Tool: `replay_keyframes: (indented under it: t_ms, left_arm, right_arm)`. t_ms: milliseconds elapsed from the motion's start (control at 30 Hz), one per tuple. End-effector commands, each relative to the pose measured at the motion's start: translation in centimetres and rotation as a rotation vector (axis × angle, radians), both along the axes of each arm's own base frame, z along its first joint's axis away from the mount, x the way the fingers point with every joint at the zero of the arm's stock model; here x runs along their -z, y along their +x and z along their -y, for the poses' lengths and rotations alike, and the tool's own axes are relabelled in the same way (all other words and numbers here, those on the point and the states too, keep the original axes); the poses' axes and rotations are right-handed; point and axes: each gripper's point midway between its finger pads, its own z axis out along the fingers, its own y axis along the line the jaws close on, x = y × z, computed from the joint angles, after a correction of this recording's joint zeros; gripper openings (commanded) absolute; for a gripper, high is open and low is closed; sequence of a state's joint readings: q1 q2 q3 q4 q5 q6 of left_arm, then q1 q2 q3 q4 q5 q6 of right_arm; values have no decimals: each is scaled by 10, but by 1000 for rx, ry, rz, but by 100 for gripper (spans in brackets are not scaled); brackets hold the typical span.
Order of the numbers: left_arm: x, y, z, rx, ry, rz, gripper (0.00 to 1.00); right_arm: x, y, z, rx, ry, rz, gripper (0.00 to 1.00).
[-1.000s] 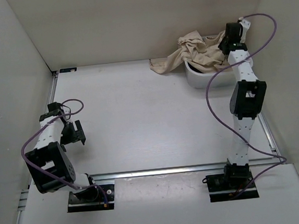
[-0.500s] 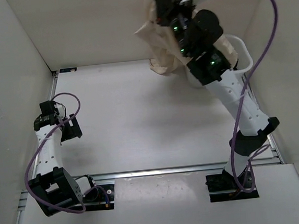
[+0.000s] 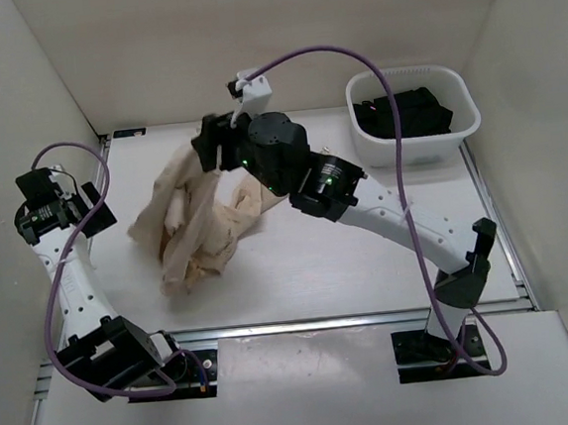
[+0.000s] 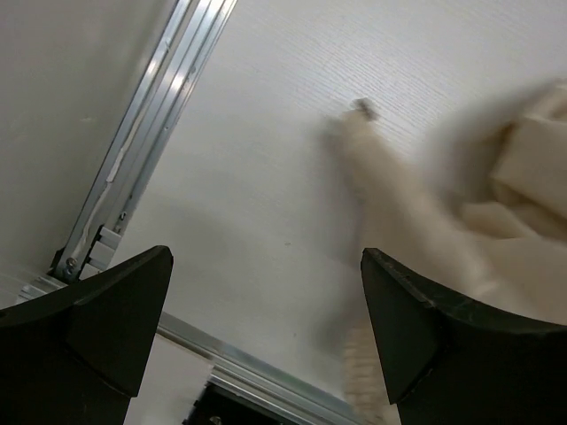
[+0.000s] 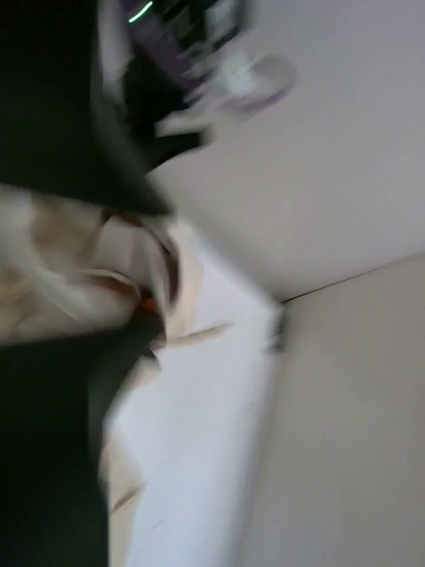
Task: Fold and stack the trousers
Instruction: Move the trousers to the center of the board, then flatten the trousers out
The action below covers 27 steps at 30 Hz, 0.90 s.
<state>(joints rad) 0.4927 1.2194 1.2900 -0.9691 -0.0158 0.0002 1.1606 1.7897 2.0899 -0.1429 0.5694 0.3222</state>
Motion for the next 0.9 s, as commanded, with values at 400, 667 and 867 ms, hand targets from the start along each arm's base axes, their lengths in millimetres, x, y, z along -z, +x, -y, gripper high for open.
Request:
replay_keyframes:
  t_ms: [400,667,867]
  left_arm:
    - [112,-36,37,47,-236,-289,100]
    - [146,-20,97,273,-287,-342,100]
    - [194,-32,117,381,-133,-495,61]
  right_arm:
    - [352,-74,126,-175,-510,-688,99]
    - [384,-5,87,-147,-422,-758,99]
    - [389,40,77,-134,-317,-836,99]
